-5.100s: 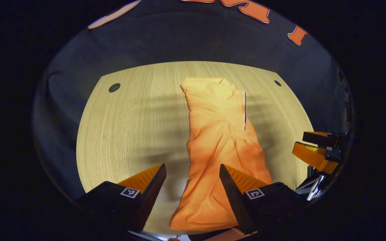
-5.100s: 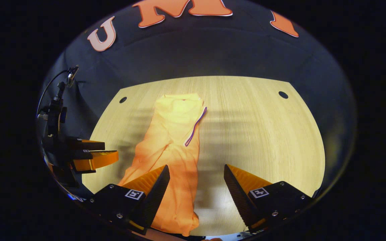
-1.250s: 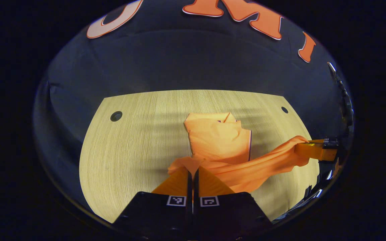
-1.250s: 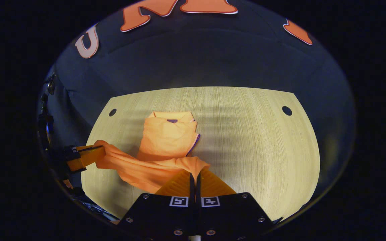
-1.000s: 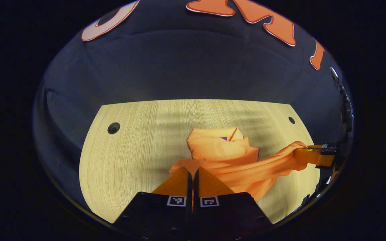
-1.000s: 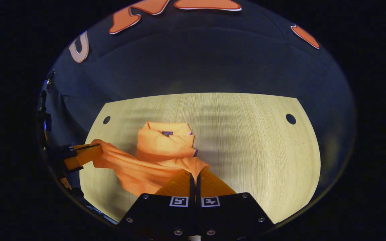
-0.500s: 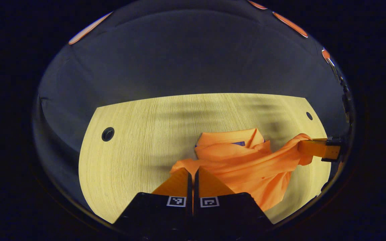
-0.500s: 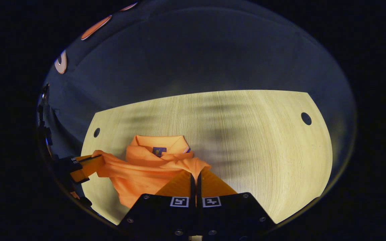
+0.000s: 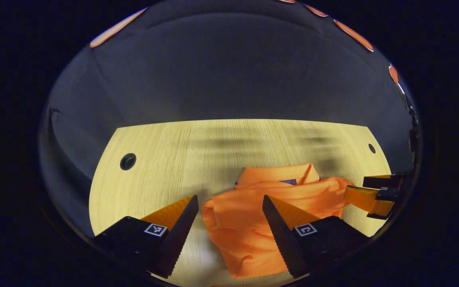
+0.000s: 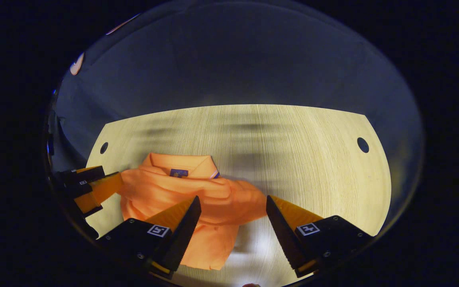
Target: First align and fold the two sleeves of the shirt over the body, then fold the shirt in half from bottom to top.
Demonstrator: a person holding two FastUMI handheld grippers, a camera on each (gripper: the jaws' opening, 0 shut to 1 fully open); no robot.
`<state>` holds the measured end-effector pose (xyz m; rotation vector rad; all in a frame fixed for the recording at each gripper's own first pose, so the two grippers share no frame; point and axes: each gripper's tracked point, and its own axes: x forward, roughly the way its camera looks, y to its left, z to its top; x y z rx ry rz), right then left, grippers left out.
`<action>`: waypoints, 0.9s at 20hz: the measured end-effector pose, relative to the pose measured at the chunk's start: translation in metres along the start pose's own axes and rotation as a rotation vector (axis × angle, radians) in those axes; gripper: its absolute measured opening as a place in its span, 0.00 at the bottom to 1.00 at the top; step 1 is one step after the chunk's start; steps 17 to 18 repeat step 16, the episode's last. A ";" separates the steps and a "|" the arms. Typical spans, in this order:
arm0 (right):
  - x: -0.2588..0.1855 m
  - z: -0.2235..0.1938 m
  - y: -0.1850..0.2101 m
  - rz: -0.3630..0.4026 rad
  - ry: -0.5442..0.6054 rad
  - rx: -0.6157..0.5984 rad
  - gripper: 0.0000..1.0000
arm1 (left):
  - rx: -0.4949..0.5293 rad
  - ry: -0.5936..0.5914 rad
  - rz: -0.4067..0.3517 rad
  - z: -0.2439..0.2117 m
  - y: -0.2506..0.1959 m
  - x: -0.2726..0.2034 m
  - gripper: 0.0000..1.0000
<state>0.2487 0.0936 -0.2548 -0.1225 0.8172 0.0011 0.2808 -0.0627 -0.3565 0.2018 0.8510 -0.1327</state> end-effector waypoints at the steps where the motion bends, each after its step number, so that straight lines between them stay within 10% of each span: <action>1: -0.007 0.002 0.001 0.004 -0.012 0.007 1.00 | -0.005 -0.015 0.000 0.003 0.000 -0.006 1.00; 18: -0.182 0.009 -0.020 0.012 -0.315 0.049 0.99 | -0.024 -0.386 -0.015 0.048 -0.020 -0.209 1.00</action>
